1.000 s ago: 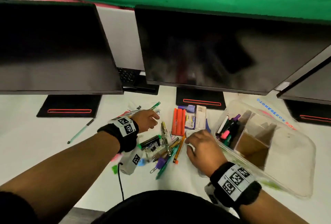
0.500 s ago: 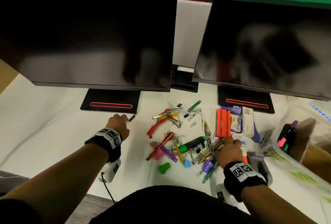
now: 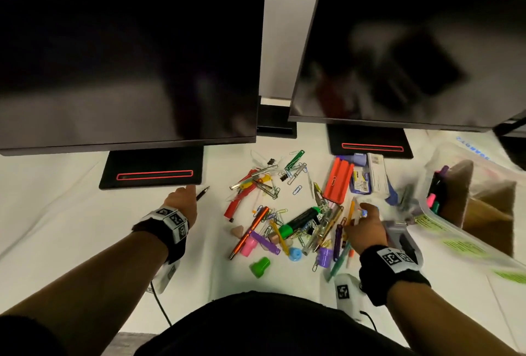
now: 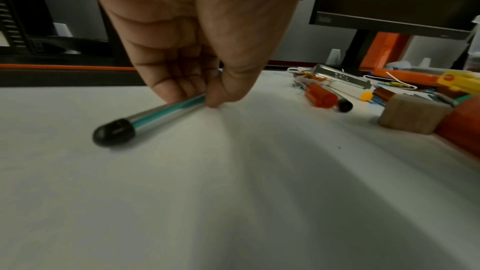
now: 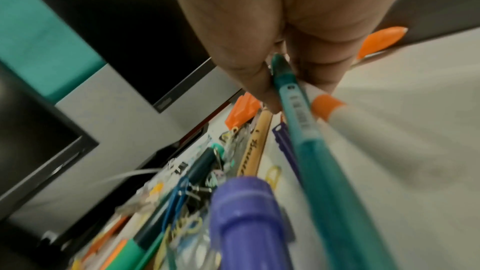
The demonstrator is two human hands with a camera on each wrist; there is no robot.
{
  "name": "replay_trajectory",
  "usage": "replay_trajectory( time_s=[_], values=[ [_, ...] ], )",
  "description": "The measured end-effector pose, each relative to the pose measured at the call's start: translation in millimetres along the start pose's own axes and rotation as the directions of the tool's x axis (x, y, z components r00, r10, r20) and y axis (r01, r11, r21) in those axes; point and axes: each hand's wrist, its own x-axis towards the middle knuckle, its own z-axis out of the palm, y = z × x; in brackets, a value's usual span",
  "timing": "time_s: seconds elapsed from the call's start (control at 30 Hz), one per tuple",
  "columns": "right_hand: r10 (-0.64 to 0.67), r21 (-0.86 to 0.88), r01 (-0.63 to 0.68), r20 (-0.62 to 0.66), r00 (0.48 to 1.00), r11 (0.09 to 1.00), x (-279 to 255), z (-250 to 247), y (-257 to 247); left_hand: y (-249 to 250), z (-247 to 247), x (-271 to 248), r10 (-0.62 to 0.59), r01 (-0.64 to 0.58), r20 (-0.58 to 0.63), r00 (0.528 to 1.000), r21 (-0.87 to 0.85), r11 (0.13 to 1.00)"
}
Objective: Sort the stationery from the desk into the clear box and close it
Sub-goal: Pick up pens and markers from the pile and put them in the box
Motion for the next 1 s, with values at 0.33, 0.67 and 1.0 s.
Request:
replay_trajectory(
  time_s=[0.33, 0.67, 1.0],
  values=[
    [0.077, 0.283, -0.098, 0.082, 0.994, 0.954, 0.4, -17.0, 5.3, 62.6, -8.6, -12.6, 0.218, -0.219, -0.022, 0.976, -0.118, 0.969],
    [-0.132, 0.251, 0.134, -0.022, 0.991, 0.959, -8.6, -17.3, -1.8, 107.5, 11.4, -33.9, 0.341, -0.356, 0.162, 0.926, 0.073, 0.932],
    [-0.067, -0.355, 0.109, 0.128, 0.99, 0.928, -2.7, -0.1, -16.7, 111.3, 7.0, -37.0, 0.319, -0.322, 0.141, 0.937, 0.001, 0.947]
  ],
)
